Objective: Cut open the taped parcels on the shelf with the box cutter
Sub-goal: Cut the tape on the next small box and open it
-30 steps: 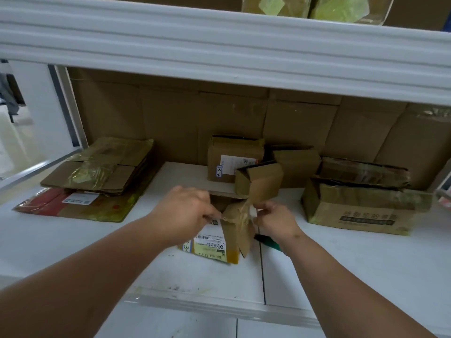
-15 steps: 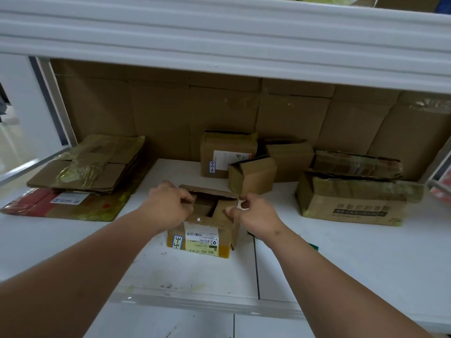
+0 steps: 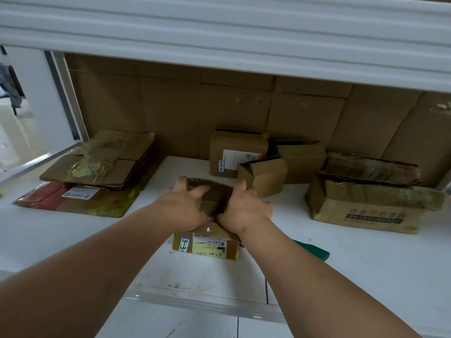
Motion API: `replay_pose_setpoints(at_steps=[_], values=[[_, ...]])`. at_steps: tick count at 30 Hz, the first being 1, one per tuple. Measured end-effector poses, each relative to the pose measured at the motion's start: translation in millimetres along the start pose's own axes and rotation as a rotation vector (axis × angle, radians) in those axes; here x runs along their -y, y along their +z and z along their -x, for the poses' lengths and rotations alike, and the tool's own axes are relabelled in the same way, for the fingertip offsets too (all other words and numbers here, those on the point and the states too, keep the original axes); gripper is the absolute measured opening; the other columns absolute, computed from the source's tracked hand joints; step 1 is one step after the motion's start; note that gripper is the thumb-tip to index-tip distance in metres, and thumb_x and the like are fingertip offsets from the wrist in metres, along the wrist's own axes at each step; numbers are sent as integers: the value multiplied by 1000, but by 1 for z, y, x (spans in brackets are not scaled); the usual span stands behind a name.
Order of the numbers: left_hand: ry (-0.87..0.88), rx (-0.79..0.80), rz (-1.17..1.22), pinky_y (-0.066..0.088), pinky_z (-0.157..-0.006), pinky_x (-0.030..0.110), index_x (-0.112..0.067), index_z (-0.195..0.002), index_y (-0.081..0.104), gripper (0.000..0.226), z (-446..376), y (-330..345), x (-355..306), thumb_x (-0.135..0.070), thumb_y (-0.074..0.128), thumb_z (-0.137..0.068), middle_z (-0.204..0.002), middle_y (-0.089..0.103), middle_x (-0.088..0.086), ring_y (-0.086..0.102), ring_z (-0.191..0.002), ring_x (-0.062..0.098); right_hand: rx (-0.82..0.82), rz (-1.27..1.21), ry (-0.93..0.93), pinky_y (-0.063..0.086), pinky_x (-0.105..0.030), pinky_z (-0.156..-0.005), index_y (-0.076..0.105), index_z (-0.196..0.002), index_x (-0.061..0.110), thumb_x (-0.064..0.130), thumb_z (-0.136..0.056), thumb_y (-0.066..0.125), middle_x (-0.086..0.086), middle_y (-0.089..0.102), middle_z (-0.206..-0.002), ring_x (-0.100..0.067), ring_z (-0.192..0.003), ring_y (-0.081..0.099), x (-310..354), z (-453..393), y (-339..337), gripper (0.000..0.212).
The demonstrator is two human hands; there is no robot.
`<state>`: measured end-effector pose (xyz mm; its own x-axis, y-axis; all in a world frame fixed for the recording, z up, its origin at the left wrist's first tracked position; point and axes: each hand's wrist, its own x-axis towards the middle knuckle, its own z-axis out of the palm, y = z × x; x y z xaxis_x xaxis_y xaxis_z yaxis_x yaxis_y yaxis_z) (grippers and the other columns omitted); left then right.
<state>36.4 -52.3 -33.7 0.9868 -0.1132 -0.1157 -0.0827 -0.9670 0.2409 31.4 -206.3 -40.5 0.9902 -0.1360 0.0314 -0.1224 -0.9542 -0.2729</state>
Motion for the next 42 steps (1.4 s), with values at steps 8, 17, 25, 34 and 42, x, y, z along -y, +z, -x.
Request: replay_pose_setpoints(at_steps=[8,17,25,34,42], values=[[0,-137,35,47,-73,31,-61,-138,-4,99,-1,1,7,-62,70,-74,-134,31,6,54,-106,27,168,-438,-33,48,-44,-92,38,-119,24,42,-78,55,-1,60,-103,-24,-98,59,-6,-6,-16,48],[-140,-135,-132,54,-78,41,-46,-147,-13,120,-3,-4,-5,-58,77,-69,-139,29,12,57,-109,32,136,-655,-45,39,-28,-57,48,-85,28,13,-87,48,0,57,-82,-19,-79,57,-20,0,-20,16],[-127,-120,92,53,-84,39,-53,-149,1,79,-11,-14,-3,-34,52,-92,-150,20,13,53,-114,37,261,-784,4,43,-18,-62,51,-134,22,11,-91,55,3,59,-102,-10,-86,54,-45,4,-25,45],[-174,-182,1239,61,-61,30,-51,-147,27,77,-6,-27,10,5,41,-97,-127,57,15,73,-79,24,436,-906,-84,53,-45,-94,71,-110,29,3,-92,51,-8,72,-105,-30,-102,67,-29,11,-25,37],[-77,-353,1329,60,-63,33,-50,-146,25,92,-1,-28,36,14,51,-85,-121,52,8,65,-99,29,264,-655,-360,49,-13,-79,52,-138,43,12,-100,45,11,58,-131,-10,-109,57,-6,9,-38,49]])
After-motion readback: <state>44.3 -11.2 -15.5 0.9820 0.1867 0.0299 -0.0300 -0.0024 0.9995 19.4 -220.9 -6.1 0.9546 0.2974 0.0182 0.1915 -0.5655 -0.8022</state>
